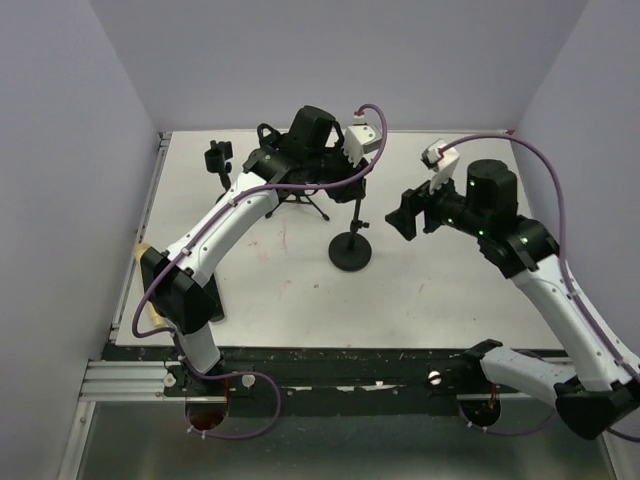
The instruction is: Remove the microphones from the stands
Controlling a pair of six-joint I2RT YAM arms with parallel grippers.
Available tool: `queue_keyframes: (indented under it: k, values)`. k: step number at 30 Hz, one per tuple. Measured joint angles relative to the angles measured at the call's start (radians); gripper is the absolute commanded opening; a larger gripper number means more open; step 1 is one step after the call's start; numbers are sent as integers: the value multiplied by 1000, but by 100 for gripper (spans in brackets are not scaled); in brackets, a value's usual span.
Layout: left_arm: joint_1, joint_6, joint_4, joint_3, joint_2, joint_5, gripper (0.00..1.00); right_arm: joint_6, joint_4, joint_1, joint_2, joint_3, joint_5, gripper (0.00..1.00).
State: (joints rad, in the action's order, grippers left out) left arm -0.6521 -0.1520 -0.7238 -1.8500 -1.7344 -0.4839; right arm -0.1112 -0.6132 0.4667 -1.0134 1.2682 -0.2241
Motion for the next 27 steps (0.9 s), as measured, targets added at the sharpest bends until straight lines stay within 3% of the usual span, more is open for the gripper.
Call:
queue_keyframes:
  k: [6,9,17,27]
  values:
    - [0,4,20,3,0,-2,0,249,156,-34,-172,-177,-176,75]
    - [0,5,43,18,0,-3,0,332,229,-59,-223,-230,-248,75]
    - [0,6,48,24,0,-18,0,443,385,-154,-271,-259,-378,64]
    - [0,1,49,24,0,-24,0,557,488,-307,-526,-311,-594,58]
